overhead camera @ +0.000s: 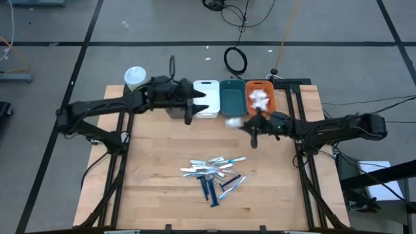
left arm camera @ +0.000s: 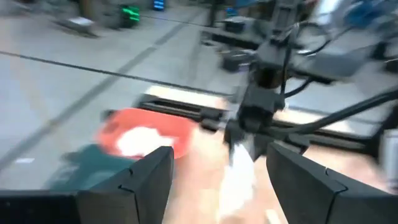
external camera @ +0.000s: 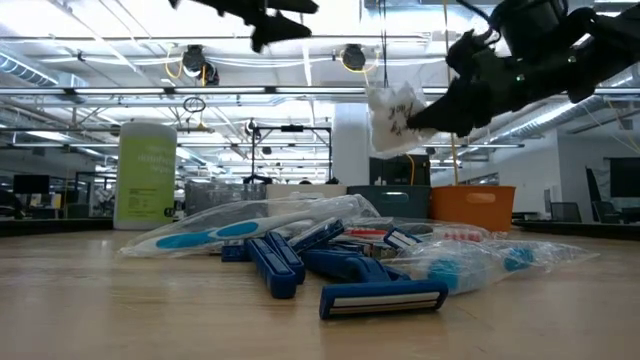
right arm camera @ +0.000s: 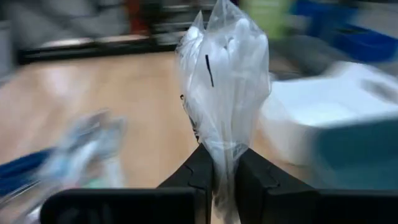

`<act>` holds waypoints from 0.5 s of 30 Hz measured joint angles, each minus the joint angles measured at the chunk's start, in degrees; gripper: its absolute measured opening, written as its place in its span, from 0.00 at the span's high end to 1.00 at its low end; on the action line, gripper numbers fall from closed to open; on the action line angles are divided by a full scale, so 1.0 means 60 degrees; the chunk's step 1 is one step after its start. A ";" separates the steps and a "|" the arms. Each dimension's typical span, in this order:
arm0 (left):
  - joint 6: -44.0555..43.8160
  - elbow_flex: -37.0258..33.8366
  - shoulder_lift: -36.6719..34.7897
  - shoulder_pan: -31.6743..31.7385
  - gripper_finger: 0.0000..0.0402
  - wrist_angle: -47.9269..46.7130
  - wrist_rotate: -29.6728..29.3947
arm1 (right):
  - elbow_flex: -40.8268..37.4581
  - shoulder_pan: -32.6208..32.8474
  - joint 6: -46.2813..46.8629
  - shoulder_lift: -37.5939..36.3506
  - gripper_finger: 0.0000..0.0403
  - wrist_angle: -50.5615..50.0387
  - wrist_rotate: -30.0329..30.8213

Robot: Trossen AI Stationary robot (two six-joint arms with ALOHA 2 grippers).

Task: Pick & Place Travel size toiletries
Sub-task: Put the white cotton pack into the orange bin

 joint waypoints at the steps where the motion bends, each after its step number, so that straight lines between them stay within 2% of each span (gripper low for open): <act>1: 0.0175 0.0000 -0.0197 -0.0151 0.36 -0.0344 -0.0502 | 0.0000 -0.0156 0.0126 -0.0209 0.93 -0.0333 0.0465; 5: 0.0496 -0.0235 -0.0783 -0.0693 0.36 -0.1205 -0.2167 | 0.0000 -0.0752 0.0541 -0.0883 0.91 -0.1309 0.2420; 8: 0.0409 -0.0967 -0.1274 -0.0972 0.36 -0.1142 -0.3214 | 0.0000 -0.1217 0.0676 -0.1172 0.92 -0.2065 0.3727; 12: -0.0240 -0.2433 -0.2019 -0.1120 0.36 -0.0667 -0.4378 | 0.0000 -0.1780 0.0685 -0.1195 0.94 -0.2760 0.4437; 15: -0.1004 -0.3545 -0.2647 -0.1120 0.36 -0.0349 -0.5069 | 0.0000 -0.2215 0.0792 -0.1083 0.92 -0.3144 0.4476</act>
